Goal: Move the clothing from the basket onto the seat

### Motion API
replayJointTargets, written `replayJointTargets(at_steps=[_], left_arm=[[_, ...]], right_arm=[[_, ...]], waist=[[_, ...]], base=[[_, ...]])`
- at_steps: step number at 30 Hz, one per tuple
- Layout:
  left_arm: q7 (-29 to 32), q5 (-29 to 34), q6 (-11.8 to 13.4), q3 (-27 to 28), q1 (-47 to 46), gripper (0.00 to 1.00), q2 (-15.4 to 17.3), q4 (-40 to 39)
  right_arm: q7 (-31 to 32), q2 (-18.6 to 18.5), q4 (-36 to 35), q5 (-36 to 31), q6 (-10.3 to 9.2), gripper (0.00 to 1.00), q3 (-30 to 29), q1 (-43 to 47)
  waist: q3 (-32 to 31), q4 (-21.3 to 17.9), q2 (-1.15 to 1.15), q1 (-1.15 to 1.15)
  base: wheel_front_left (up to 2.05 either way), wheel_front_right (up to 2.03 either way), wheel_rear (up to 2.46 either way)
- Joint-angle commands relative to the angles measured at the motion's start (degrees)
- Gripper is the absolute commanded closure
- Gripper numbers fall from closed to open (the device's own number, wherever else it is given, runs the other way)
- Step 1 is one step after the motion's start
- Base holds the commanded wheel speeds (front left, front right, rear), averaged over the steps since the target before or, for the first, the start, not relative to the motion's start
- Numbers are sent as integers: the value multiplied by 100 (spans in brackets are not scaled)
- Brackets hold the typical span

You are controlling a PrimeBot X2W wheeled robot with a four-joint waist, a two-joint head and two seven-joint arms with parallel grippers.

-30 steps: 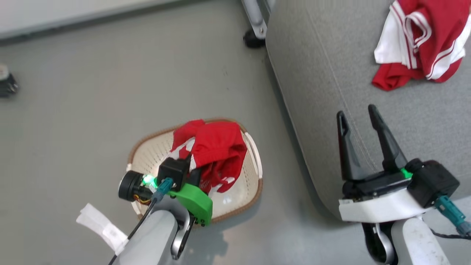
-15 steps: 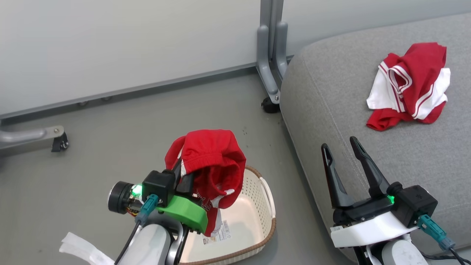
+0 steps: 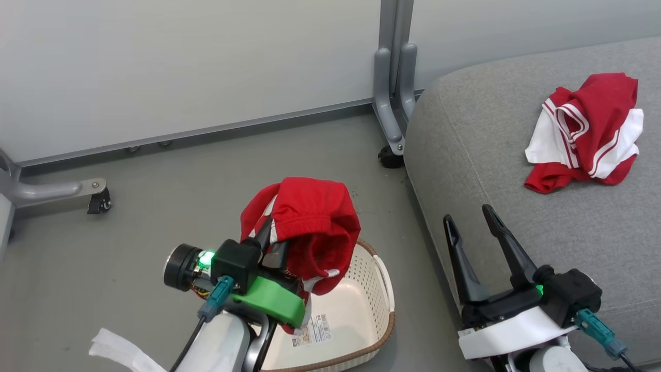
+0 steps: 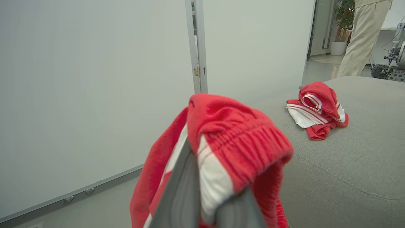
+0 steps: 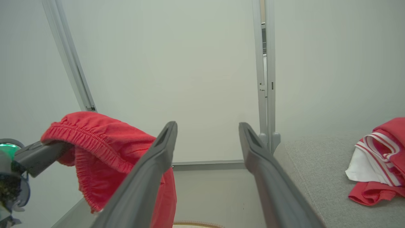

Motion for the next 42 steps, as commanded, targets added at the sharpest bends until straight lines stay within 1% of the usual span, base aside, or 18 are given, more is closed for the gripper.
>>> replayJointTargets(at_steps=[1,4,10,19,28,29,30,31,42], left_arm=[[-22,3,-47,-42,10,100,3,-78],[-22,2,-112,-199,-96,100,-5,-176],[-21,-133,-186,-495,-270,100,-14,-330],[-17,-318,-231,-889,-546,100,-16,-468],[115,-376,-205,-1066,-671,100,-15,-676],[122,-368,-205,-1078,-671,100,1,-691],[124,-366,-203,-1085,-666,100,16,-696],[134,-367,-195,-1090,-662,100,33,-703],[131,-339,-88,-1109,-605,100,128,-599]], right_arm=[[-17,-14,46,-24,-4,0,50,34],[-17,-90,216,6,-4,0,274,-43],[-16,-251,776,180,-4,0,849,-364],[-17,-413,1638,422,-4,0,1200,-992],[-17,-428,1968,683,-4,0,1333,-1224],[-17,-446,1963,698,-4,8,1361,-1250],[-17,-455,1941,702,-4,59,1360,-1269],[-17,-458,1926,714,-4,100,1363,-1275],[-17,-511,1741,844,-4,100,1362,-1280]], waist=[[10,25,0,1],[28,65,0,1],[79,89,0,1],[129,99,0,1],[180,174,0,1],[187,185,0,1],[194,192,0,1],[204,201,0,1],[261,198,0,1]], base=[[0,0,0],[0,0,0],[0,0,0],[0,0,0],[0,0,0],[0,0,0],[0,0,0],[0,0,0],[0,0,0]])
